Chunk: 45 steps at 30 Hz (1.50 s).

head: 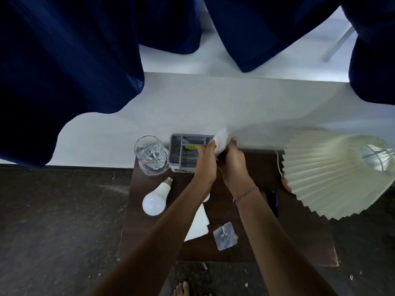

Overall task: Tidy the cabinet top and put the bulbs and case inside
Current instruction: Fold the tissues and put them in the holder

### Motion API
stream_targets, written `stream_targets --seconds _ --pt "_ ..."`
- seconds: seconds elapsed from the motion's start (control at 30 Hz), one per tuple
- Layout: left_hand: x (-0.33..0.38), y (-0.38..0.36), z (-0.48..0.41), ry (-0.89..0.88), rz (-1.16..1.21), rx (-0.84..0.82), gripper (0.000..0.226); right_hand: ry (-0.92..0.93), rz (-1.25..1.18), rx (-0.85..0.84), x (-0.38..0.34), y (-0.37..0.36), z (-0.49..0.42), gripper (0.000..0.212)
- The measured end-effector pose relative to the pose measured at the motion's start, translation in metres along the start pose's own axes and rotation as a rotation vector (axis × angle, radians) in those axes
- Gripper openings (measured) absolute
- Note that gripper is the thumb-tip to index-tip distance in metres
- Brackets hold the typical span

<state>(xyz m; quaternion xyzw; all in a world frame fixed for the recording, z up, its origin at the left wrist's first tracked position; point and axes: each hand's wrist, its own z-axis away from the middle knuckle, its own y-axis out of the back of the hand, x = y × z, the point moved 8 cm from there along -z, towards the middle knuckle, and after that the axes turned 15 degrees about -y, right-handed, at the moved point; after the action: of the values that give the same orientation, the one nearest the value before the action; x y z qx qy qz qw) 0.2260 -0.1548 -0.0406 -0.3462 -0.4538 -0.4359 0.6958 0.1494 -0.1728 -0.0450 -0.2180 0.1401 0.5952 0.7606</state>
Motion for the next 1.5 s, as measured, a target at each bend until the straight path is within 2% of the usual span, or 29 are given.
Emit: stream_targets --seconds 0.07,0.17,0.3,0.4,0.53,0.7,0.8,0.97,1.1,1.27,1.5 --pt "-0.004 0.002 -0.006 0.046 0.039 0.014 0.053 -0.006 0.047 0.022 -0.001 -0.003 -0.006 0.054" --pt "-0.005 0.002 -0.011 0.101 0.145 0.014 0.052 0.016 0.143 0.038 -0.002 -0.005 -0.012 0.060" --pt "-0.005 0.007 -0.008 0.119 0.075 -0.012 0.056 0.054 0.157 0.065 -0.002 0.001 -0.015 0.057" --pt "0.000 0.030 0.004 0.008 -0.080 0.086 0.037 0.108 0.067 0.122 0.000 0.013 -0.009 0.047" --pt "0.002 0.065 0.037 -0.270 -0.520 0.112 0.022 0.130 -0.013 0.216 0.022 0.041 0.003 0.033" --pt "-0.044 0.085 0.075 -0.292 -0.899 -0.041 0.019 0.046 -0.021 0.297 0.081 0.066 0.011 0.029" --pt "-0.069 0.088 0.083 -0.286 -1.062 -0.171 0.029 -0.062 0.013 0.333 0.124 0.072 0.010 0.031" --pt "-0.087 0.079 0.076 -0.329 -1.248 -0.395 0.047 -0.263 0.110 0.257 0.174 0.069 0.005 0.032" --pt "-0.095 0.072 0.065 -0.334 -1.403 -0.555 0.051 -0.355 0.194 0.234 0.188 0.066 0.004 0.035" --pt "-0.098 0.075 0.057 -0.270 -1.346 -0.592 0.039 -0.354 0.234 0.229 0.182 0.060 0.004 0.037" --pt "-0.102 0.097 0.058 -0.065 -1.134 -0.440 0.024 -0.289 0.362 0.227 0.175 0.050 0.006 0.041"
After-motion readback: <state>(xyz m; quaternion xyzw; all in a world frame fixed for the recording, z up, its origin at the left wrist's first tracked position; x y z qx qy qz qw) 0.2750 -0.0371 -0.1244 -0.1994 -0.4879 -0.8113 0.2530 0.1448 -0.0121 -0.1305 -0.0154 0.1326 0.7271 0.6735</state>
